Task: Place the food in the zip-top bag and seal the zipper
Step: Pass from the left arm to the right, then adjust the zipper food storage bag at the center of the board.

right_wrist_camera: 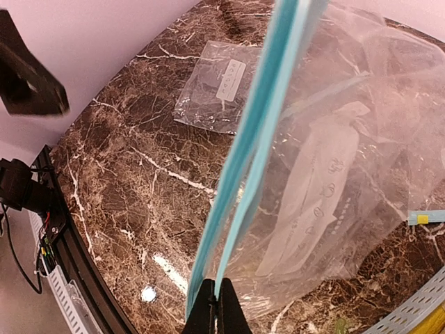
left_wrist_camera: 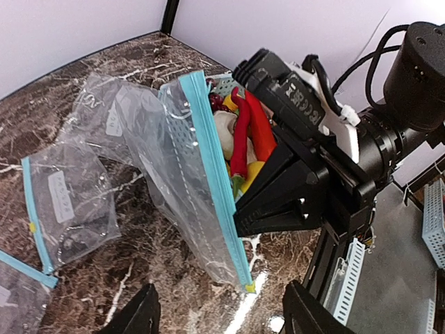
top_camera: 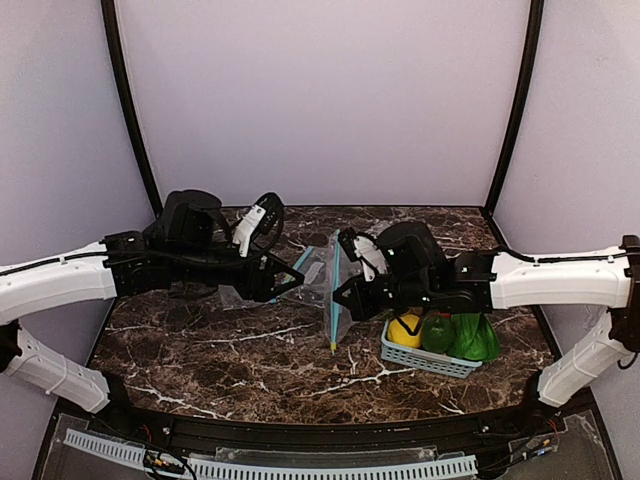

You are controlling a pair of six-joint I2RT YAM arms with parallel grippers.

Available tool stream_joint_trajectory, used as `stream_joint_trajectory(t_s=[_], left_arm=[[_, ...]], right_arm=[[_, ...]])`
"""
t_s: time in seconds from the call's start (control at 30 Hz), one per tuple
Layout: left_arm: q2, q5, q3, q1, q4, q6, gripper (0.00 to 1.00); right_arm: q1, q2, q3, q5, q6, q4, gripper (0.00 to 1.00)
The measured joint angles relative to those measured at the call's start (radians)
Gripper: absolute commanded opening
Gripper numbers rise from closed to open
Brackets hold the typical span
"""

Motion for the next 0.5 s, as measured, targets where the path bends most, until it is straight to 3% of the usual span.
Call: stream_joint_trajectory(t_s=[0.27,0.5], left_arm=[[0.071,0.007,-0.086,-0.034,0.248,-0.195,0.51],[0.139,0.002,-0.092,-0.037,0.328,-0.261,0.48]], right_arm=[[0.000,0.013,0.002,-0.023,0.027,0.029,0.00],[0.000,0.039,0.002,-0.053,0.040,0.051,0.00]])
